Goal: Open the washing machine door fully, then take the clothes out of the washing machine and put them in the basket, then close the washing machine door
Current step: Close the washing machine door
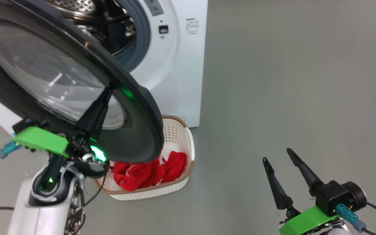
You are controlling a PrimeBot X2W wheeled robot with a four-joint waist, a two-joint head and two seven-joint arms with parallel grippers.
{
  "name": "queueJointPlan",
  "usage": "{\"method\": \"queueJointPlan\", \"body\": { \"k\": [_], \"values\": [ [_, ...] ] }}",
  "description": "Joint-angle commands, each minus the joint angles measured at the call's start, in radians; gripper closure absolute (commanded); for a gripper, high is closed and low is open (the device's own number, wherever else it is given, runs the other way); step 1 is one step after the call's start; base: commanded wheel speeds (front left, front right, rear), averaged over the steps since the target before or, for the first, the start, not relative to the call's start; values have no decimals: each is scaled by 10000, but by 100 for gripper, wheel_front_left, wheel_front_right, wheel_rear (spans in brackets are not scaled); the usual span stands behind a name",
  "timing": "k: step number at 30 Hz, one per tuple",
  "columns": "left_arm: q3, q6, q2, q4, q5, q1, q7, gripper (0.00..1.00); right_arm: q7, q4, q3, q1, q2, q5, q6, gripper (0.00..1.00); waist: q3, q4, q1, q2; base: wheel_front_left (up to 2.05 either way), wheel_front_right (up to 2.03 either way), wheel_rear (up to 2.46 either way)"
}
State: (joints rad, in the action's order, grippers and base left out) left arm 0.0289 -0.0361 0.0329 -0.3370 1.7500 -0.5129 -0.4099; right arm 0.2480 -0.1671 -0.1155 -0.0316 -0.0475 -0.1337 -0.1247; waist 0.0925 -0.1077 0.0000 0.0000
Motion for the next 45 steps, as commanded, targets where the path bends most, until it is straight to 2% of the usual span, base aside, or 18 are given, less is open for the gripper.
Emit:
{"method": "queueJointPlan", "body": {
  "k": [1,7,23,30,45],
  "values": [
    [273,-146,174,145,-142,-520,133,100,132,226,-256,-403,-28,-168,-60,0,233,-250,0,0,0,0,0],
    [318,-386,174,-236,-419,-1136,928,100,135,251,-264,-580,-28,-235,-60,0,569,-630,0,0,0,0,0],
    [199,-797,176,-1204,-637,-2292,1799,100,137,335,-282,-799,-28,-370,-60,0,950,-1137,0,0,0,0,0],
    [388,-879,194,-1735,-836,-2909,2262,100,137,369,-284,-907,-28,-421,-60,0,1253,-1415,0,0,0,0,0],
    [470,-942,320,-2182,-1186,-3460,2507,100,137,341,-242,-1021,-28,-545,-60,0,1492,-1740,0,0,0,0,0]
  ]
}}
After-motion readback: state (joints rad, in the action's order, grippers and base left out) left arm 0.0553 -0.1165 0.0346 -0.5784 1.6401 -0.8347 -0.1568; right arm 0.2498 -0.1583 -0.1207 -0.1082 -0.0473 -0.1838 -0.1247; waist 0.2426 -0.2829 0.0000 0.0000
